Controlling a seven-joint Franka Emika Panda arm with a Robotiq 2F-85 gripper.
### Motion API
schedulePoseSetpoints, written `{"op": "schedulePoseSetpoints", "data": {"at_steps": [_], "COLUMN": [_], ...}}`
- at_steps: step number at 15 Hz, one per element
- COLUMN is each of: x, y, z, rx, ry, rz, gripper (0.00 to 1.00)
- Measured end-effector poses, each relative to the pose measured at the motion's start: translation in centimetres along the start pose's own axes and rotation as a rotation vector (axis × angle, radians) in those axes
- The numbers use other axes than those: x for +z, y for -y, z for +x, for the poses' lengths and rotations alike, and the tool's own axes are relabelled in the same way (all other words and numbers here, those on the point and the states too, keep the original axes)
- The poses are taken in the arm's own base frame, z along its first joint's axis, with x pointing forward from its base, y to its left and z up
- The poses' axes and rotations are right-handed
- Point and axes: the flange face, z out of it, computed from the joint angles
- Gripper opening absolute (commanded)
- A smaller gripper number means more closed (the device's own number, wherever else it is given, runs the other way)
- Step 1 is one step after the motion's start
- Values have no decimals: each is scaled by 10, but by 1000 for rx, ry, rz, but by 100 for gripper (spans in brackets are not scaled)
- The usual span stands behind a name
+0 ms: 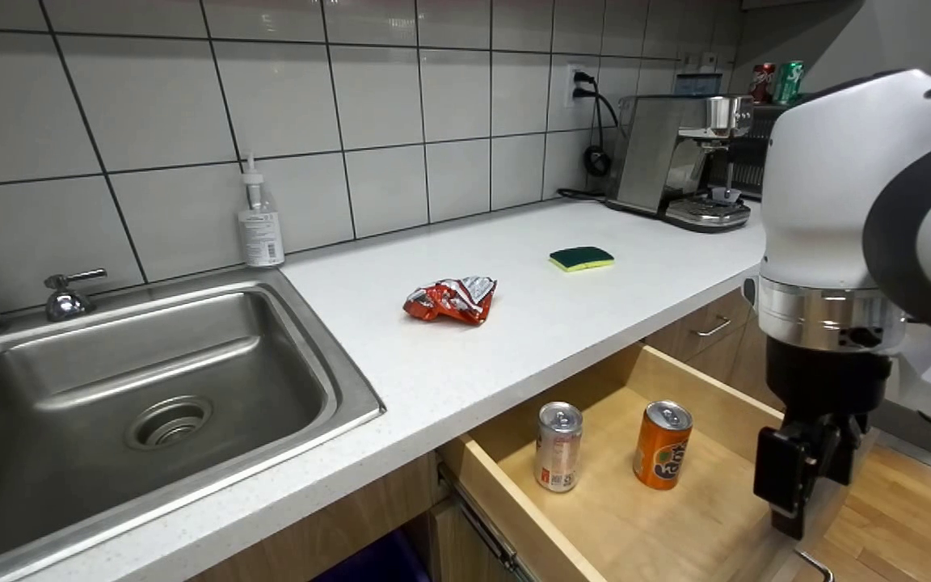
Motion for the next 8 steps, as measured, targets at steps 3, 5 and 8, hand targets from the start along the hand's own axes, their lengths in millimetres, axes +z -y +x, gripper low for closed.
{"op": "schedulePoseSetpoints", "data": {"at_steps": [3,5,8], "x": [3,6,9], "y": [-2,-4,-7], "z": [-9,-14,-18], "rx": [-15,-20,-17], "ry": [75,114,154], "rz": [0,0,3], "gripper": [100,100,100]}}
